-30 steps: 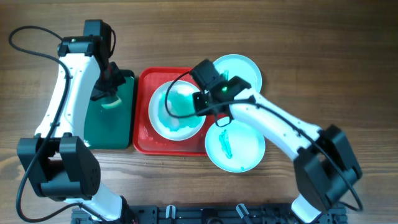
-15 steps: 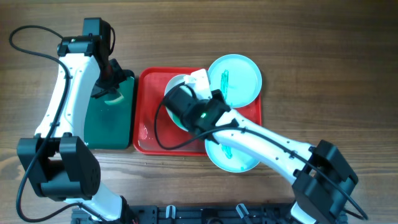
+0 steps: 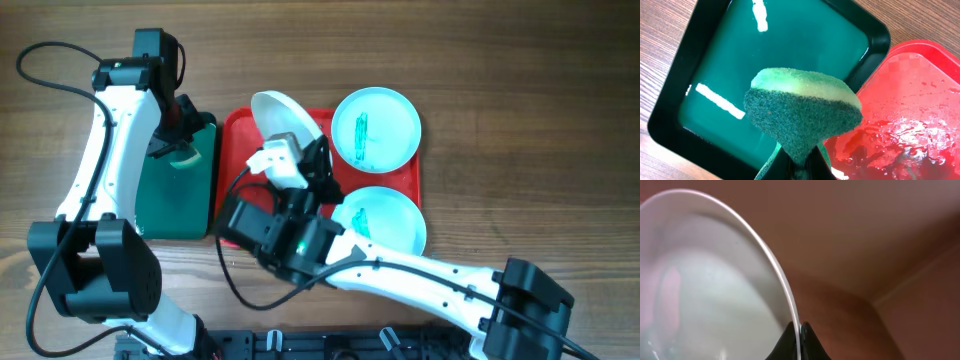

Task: Clean dirty plates on tray and stack at the side

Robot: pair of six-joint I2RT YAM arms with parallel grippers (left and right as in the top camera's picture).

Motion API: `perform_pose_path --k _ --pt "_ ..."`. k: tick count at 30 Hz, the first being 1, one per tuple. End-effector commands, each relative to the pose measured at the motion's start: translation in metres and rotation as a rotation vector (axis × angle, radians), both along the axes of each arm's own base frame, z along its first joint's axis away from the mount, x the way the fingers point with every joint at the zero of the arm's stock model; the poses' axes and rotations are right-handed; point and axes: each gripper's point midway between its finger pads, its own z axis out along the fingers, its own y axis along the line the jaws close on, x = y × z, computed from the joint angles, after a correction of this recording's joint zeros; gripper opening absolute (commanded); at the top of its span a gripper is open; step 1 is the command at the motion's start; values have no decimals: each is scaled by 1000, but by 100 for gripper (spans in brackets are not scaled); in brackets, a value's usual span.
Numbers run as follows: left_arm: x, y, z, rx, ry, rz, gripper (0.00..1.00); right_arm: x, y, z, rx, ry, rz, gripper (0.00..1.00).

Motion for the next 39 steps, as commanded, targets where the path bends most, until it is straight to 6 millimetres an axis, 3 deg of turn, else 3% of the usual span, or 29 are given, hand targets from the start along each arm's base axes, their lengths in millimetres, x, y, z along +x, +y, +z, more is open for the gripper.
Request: perform_pose_path --k 1,6,8,11,13,18,21,25,27,29,31,35,39 --pt "5 0 12 -11 -42 13 4 -4 -7 31 -18 -81 -48 4" --pt "5 0 12 -11 -42 13 4 -3 -6 30 -16 -73 -41 4" --pt "5 0 12 -11 -42 13 4 -1 4 16 8 -1 20 4" --pt "4 0 12 -11 -40 13 4 1 31 -34 115 276 203 4" --pt "3 -1 12 -17 -35 12 4 -1 37 -66 261 463 247 4" --pt "1 -1 11 -17 -27 12 4 12 36 -119 582 872 311 4" --pt "1 -3 11 -29 -28 10 4 27 20 -162 678 1000 244 4" --pt "1 -3 11 -29 -28 10 4 28 16 -211 722 1111 157 4" --pt "2 -3 11 -29 -28 10 4 28 13 -219 723 1131 143 5" --pt "2 -3 11 -29 -29 10 4 29 13 -221 677 1140 187 36" --pt "2 -5 11 -41 -30 9 4 29 23 -218 624 1157 323 54" --pt "2 -6 11 -47 -32 8 4 57 30 -203 541 1117 630 59" --pt "2 -6 11 -48 -32 8 4 74 35 -217 439 1109 717 59"
